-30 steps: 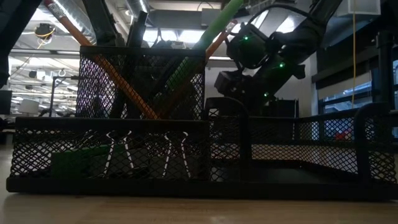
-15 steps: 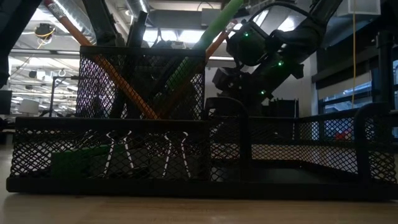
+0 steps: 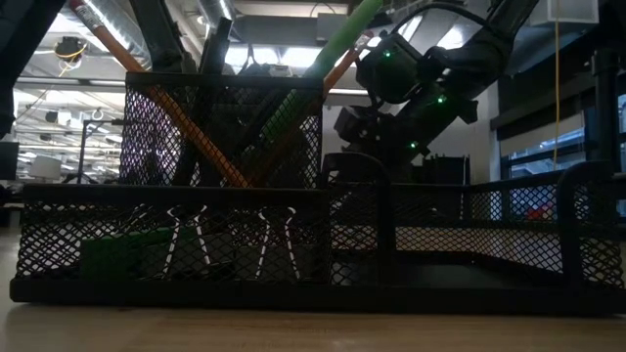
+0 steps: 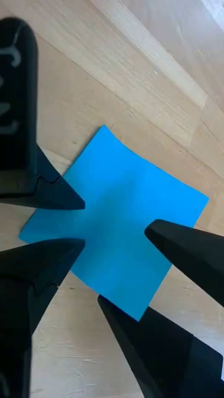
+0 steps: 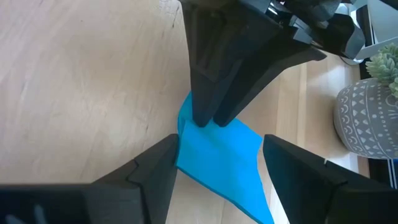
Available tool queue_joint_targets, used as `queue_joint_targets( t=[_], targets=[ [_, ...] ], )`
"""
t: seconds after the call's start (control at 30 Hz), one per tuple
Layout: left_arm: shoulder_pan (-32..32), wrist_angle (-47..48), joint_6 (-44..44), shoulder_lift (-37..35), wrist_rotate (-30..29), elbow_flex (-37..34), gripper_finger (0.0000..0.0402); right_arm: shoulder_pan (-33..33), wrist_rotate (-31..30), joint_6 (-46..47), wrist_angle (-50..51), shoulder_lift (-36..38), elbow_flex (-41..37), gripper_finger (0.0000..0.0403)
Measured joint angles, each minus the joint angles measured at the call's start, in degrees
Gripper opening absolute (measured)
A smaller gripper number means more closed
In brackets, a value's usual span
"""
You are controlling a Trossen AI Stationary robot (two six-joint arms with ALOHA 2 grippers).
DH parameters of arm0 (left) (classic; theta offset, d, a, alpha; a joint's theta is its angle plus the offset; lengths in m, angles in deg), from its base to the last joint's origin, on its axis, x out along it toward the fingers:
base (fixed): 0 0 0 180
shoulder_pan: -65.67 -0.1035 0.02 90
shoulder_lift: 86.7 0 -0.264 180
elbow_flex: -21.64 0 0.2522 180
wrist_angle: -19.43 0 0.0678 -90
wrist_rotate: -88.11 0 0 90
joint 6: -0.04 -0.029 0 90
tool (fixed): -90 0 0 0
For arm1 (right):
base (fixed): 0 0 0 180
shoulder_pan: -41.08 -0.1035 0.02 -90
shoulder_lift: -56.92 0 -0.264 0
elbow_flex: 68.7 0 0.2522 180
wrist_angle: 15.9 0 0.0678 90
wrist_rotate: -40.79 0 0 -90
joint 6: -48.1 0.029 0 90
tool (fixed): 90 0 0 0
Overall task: Pick and place office supplies into organizer
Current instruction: Put the blue sticky note into the black desk organizer
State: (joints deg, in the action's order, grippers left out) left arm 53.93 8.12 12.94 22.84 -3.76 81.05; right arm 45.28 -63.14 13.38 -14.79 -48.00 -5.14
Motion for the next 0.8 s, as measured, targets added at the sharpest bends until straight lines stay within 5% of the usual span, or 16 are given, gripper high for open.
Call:
queue_joint_targets(
  t=[0.27, 0.8],
  targets=[
    [0.0, 0.0, 0.0, 0.0, 0.0, 0.0, 0.0079, 0.0, 0.0, -0.1, 0.9, 0.0, 0.0, 0.0217],
    [0.0, 0.0, -0.1, 0.0, -0.2, 0.0, 0.0079, 0.0, 0.0, -0.3, 1.0, 0.0, 0.0, 0.0059]
  ],
)
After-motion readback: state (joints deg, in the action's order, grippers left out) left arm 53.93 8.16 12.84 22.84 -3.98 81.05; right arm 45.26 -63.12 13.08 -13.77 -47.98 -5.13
